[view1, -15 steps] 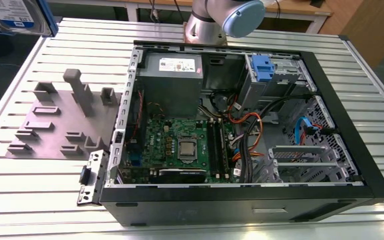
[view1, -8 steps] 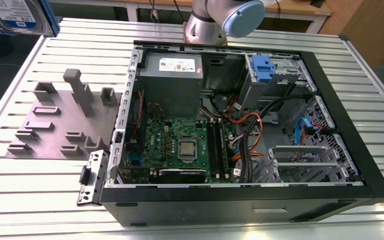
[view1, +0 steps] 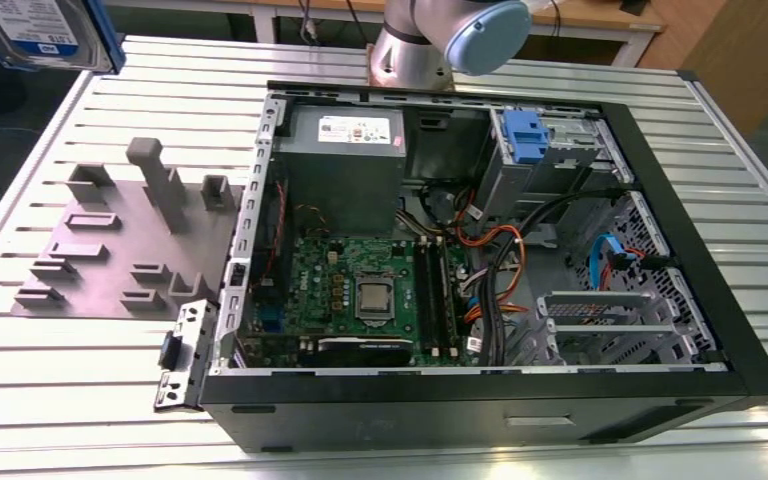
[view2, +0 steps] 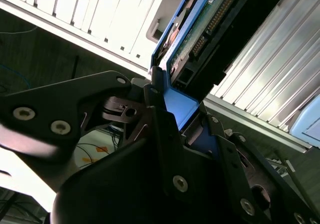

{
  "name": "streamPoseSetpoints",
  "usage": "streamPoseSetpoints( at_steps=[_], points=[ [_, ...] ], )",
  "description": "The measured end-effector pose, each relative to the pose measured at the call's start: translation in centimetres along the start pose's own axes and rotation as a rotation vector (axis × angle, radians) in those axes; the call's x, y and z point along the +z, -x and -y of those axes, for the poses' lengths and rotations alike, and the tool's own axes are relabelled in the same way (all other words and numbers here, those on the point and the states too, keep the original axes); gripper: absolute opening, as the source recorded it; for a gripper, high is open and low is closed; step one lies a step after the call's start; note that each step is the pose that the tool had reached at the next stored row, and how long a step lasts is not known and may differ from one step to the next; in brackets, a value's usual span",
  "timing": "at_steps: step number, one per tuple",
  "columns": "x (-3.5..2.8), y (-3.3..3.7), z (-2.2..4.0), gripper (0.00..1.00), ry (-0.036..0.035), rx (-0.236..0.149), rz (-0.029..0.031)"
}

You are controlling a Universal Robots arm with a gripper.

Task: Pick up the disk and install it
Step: 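Pick up the disk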

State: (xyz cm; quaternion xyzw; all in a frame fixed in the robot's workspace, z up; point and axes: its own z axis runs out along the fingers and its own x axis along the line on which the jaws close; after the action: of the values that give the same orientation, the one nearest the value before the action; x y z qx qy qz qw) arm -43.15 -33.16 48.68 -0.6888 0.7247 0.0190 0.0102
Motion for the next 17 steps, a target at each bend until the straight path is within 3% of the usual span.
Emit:
streamPoseSetpoints(
  at_steps=[5, 13, 17],
  points=[
    [0.00, 0.03, 0.45, 0.36, 0.0000, 0.000, 0.0000],
    [-0.01, 0.02, 0.49, 0.36, 0.0000, 0.000, 0.0000],
    [-0.02, -0.38, 0.51, 0.36, 0.0000, 0.000, 0.0000]
  ],
)
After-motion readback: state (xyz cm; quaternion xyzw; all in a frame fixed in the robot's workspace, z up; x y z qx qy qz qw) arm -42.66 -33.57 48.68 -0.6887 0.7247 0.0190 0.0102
